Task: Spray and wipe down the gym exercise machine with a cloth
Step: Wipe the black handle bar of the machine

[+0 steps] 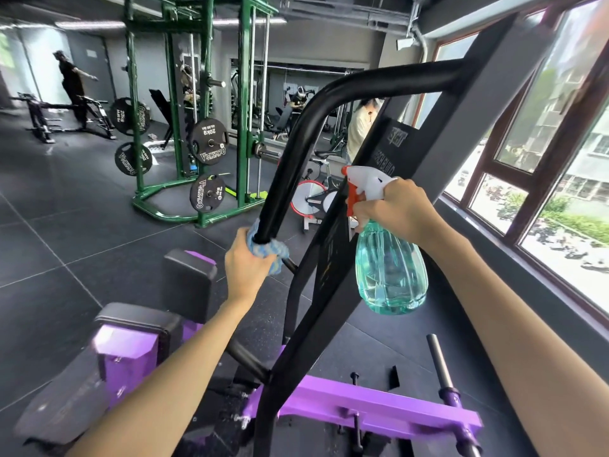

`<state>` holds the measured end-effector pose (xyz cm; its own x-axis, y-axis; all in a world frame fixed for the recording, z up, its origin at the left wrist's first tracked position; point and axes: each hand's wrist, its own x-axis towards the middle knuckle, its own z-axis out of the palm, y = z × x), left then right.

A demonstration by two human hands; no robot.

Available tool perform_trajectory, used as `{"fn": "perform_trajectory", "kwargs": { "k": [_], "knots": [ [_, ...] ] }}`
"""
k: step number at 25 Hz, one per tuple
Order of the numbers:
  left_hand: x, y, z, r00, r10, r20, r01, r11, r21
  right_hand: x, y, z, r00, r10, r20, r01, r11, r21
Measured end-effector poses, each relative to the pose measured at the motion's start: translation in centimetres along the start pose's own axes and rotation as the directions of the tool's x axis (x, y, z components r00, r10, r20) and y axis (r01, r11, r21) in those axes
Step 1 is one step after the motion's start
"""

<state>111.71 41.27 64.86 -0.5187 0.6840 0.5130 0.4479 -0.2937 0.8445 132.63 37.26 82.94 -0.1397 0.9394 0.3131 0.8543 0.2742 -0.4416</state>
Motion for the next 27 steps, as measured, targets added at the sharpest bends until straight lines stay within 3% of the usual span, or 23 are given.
{"fn": "perform_trajectory", "kwargs": {
  "k": [4, 7, 10, 14, 17, 19, 22, 25, 27],
  "knots": [
    [-3.8, -6.0, -1.9, 0.93, -0.33, 0.162, 0.329, 0.944, 0.039, -0.2, -0.1, 0.0, 1.0, -0.009, 0.001, 0.009, 1.0, 0.006],
    [-3.3, -7.6, -3.0, 0.87, -0.425, 0.25, 0.385, 0.902, 0.196, -0.4, -0.4, -0.2, 1.0, -0.018, 0.005, 0.018, 1.0, 0.016],
    [-2.0, -8.1, -2.0, 0.89, -0.36, 0.28, 0.339, 0.933, 0.124, -0.7, -0.6, -0.3, 1.0, -0.006, 0.017, 0.005, 0.999, 0.031],
    [1.3, 0.2, -0.7, 0.966, -0.152, 0.209, 0.176, 0.979, -0.102, -0.5, 0.0, -0.1, 1.0, -0.015, -0.023, 0.016, 0.999, 0.028],
    [3.0, 4.7, 0.7, 1.0, 0.006, -0.016, -0.007, 0.999, -0.051, -0.2, 0.5, 0.6, 0.997, -0.062, 0.035, 0.067, 0.984, -0.164],
    [2.7, 4.9, 1.2, 0.996, 0.079, -0.051, -0.082, 0.996, -0.045, -0.2, 0.9, 0.7, 0.992, -0.104, 0.077, 0.122, 0.95, -0.287],
    [2.1, 3.4, 0.5, 0.997, 0.076, -0.004, -0.076, 0.996, -0.05, -0.4, 1.0, 0.5, 0.974, -0.187, 0.129, 0.216, 0.941, -0.262],
    [0.5, 0.9, -0.7, 0.994, -0.07, 0.085, 0.07, 0.998, 0.004, -1.6, 0.4, 1.7, 0.883, -0.336, 0.329, 0.371, 0.928, -0.048],
    [-0.7, -1.4, -1.3, 0.976, -0.145, 0.161, 0.136, 0.988, 0.067, -1.5, -0.3, 3.2, 0.86, -0.361, 0.361, 0.378, 0.926, 0.026]
  ]
}}
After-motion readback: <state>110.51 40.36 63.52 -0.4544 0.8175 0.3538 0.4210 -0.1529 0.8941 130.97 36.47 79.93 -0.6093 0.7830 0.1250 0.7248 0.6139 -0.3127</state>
